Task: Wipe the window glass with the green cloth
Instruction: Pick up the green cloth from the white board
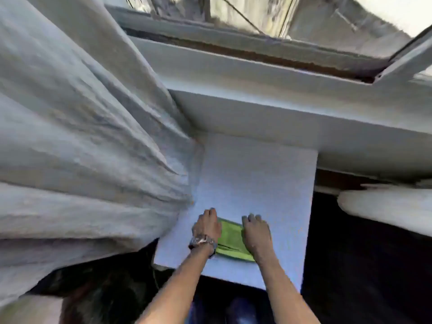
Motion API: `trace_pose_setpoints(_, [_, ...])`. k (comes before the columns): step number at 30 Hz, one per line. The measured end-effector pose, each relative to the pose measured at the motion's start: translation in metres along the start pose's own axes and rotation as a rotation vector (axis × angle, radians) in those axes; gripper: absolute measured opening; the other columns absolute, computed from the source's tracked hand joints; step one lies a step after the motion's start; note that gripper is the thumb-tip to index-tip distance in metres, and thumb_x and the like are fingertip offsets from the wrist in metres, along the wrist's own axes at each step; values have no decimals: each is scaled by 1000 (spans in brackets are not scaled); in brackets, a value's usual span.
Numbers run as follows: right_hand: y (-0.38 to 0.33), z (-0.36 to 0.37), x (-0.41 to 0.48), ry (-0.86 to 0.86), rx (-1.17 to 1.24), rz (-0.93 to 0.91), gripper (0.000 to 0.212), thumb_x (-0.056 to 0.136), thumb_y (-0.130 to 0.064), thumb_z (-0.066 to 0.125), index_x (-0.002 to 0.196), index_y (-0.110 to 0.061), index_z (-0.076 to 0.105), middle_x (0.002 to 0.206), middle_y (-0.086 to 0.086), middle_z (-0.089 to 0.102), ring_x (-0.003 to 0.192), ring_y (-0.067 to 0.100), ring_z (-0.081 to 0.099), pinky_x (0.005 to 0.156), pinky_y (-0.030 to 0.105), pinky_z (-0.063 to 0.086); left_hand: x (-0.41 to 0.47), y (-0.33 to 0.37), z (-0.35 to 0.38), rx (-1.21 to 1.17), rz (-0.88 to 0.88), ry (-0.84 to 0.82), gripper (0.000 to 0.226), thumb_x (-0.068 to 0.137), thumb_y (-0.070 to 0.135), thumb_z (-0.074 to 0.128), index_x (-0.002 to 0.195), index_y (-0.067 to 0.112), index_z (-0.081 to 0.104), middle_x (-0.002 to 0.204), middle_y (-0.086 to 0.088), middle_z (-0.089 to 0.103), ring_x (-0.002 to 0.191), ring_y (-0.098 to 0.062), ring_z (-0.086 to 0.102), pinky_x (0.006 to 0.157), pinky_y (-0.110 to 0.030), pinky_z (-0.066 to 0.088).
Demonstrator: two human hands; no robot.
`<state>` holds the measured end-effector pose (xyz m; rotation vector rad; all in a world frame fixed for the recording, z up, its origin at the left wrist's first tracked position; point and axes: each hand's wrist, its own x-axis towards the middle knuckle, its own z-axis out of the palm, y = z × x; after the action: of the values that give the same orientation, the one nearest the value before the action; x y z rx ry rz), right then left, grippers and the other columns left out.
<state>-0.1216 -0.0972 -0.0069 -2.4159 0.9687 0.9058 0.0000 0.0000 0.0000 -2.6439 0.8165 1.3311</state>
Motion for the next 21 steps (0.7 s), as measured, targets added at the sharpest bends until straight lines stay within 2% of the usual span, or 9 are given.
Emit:
trace_pose_setpoints(1, [-1,25,11,-93,-52,-24,37,93,-7,50,130,-10,50,129,13,58,123,33,51,96,43,47,8,-7,23,3,-16,-61,37,101,27,43,135,12,48,138,-10,57,124,-33,60,93,-45,53])
trace_pose_setpoints(4, [-3,77,37,-108,-129,-60,37,93,-1,48,129,-11,49,125,14,61,121,35,52,96,46,46,26,-25,80,-81,-111,-168,37,101,28,43,134,11,45,138,-12,57,121,-36,62,92,-44,53])
trace_pose_setpoints(9, [-9,119,54,-12,-84,34,33,84,-5,63,116,-10,57,94,11,72,92,32,66,78,41,54,48,-31,127,-221,-220,-97,36,97,28,55,127,11,42,131,-12,62,117,-35,64,89,-42,54])
trace_pose_setpoints(13, [-8,99,38,-91,-58,-86,25,62,-16,83,82,-14,69,74,7,72,73,27,68,67,34,56,55,-24,116,-197,-256,-173,39,95,31,59,127,10,51,134,-14,61,128,-37,56,99,-44,51])
trace_pose_setpoints(14, [-4,89,30,-101,41,-92,23,63,-16,81,81,-11,68,78,10,71,78,30,66,69,35,55,52,-22,107,-209,-256,-217,38,94,33,59,125,12,57,135,-15,60,130,-37,52,101,-43,50])
trace_pose_setpoints(16, [3,61,17,-95,361,-67,19,78,-9,66,96,-5,59,100,17,62,94,33,57,81,41,49,44,-17,80,-274,-251,-254,35,90,34,59,116,13,65,130,-16,64,128,-38,55,101,-40,50])
trace_pose_setpoints(17, [6,46,7,-130,476,-59,20,82,-3,57,102,-7,52,103,17,57,94,32,54,81,41,46,38,-15,68,-340,-233,-269,35,87,35,60,113,12,66,126,-15,67,124,-36,58,101,-38,51])
trace_pose_setpoints(19, [13,3,-15,-146,620,-64,34,84,2,46,113,-15,42,96,14,60,85,31,56,75,39,47,18,-6,31,-504,-142,-310,43,78,41,59,110,12,64,116,-13,72,112,-28,66,99,-40,53])
trace_pose_setpoints(21, [19,-46,-37,-91,686,-60,49,89,-7,45,130,-32,34,90,1,65,83,28,62,71,34,48,-3,13,-22,-570,-40,-349,36,74,43,56,100,18,56,100,-5,67,96,-20,64,95,-40,54])
